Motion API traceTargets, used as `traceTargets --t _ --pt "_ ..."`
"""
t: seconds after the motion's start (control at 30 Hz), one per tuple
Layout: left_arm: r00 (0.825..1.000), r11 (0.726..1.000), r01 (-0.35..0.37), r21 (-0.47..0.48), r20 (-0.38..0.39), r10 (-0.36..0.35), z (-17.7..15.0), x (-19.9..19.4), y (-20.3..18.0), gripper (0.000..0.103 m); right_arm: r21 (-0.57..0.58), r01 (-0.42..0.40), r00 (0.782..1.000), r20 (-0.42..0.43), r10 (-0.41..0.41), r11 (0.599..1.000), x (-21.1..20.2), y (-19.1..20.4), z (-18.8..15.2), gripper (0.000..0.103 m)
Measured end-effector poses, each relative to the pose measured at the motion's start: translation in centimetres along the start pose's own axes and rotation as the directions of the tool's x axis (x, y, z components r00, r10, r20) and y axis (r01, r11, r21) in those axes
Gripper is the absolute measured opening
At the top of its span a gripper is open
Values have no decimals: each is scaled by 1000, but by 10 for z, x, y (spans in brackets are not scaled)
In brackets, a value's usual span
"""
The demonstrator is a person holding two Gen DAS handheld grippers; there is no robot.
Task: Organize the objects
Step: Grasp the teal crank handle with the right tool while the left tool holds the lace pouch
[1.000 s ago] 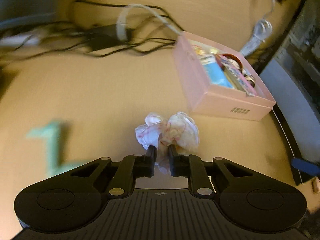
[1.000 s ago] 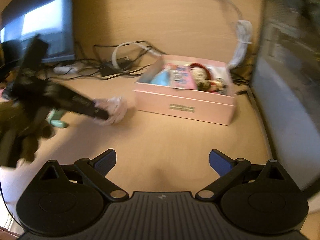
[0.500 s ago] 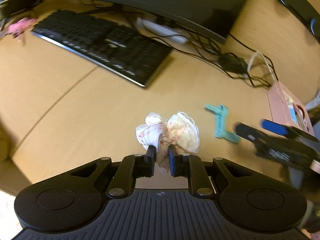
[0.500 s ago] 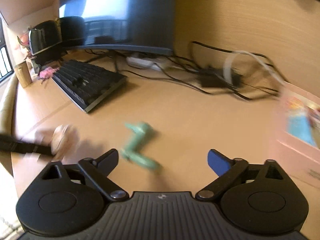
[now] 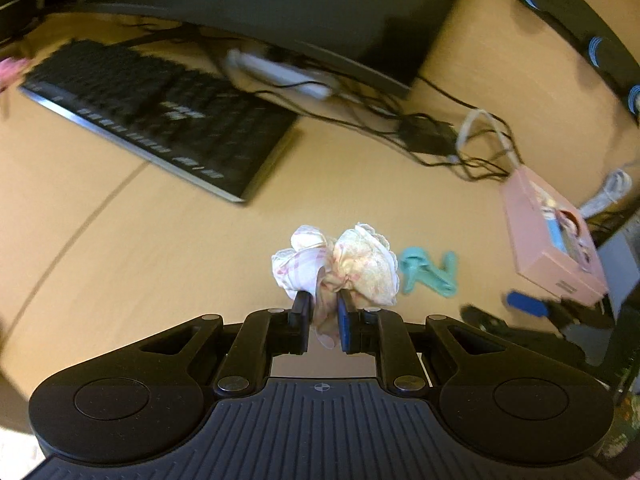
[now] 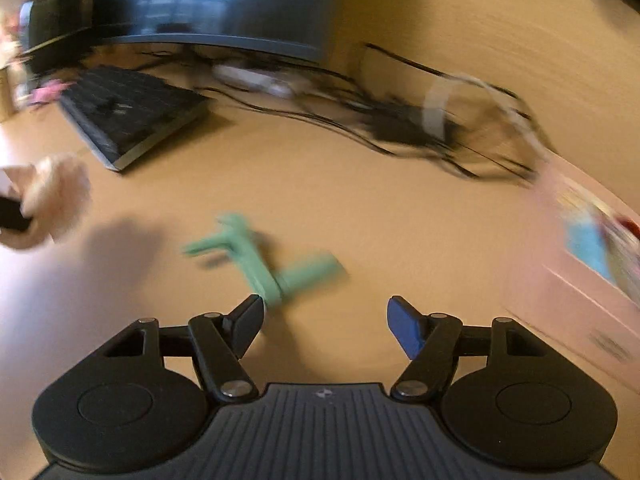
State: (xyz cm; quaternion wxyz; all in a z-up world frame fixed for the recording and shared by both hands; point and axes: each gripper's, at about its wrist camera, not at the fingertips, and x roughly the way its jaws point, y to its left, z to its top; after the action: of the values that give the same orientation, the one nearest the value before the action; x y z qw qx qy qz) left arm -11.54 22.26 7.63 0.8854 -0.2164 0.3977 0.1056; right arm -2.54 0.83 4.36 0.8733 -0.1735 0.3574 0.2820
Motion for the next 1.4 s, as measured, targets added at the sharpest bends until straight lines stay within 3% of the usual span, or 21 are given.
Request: traceTargets --t 0.17,0.27,0.53,0.63,0.83,0.97,1.13,1.4 --pt "1000 1000 22 -6 -17 -22 -8 19 -21 17 135 14 999 -42 -8 991 -30 -41 -31 70" --pt "999 1000 20 -11 -30 -20 -14 19 -27 17 157 -8 1000 -20 11 988 -44 -42 -37 81" --pt "999 998 -53 -44 -11 53 -26 -14 -6 17 219 -141 990 62 130 965 -32 -20 -8 83" --pt "996 993 -93 -75 0 93 -31 -29 14 17 288 -189 982 69 176 939 -18 -14 7 86" --pt "984 982 -177 -72 22 179 -31 -53 48 17 491 -188 980 40 193 851 28 -6 29 88" --pt "983 983 -180 -23 28 180 -27 -58 58 17 450 -132 991 49 123 883 42 16 42 87" --pt "988 988 -148 50 56 145 -19 -51 59 17 288 -111 993 77 93 951 42 47 41 64" --pt "1000 991 -19 130 6 18 -10 -24 34 17 146 -83 995 73 73 986 6 49 9 64"
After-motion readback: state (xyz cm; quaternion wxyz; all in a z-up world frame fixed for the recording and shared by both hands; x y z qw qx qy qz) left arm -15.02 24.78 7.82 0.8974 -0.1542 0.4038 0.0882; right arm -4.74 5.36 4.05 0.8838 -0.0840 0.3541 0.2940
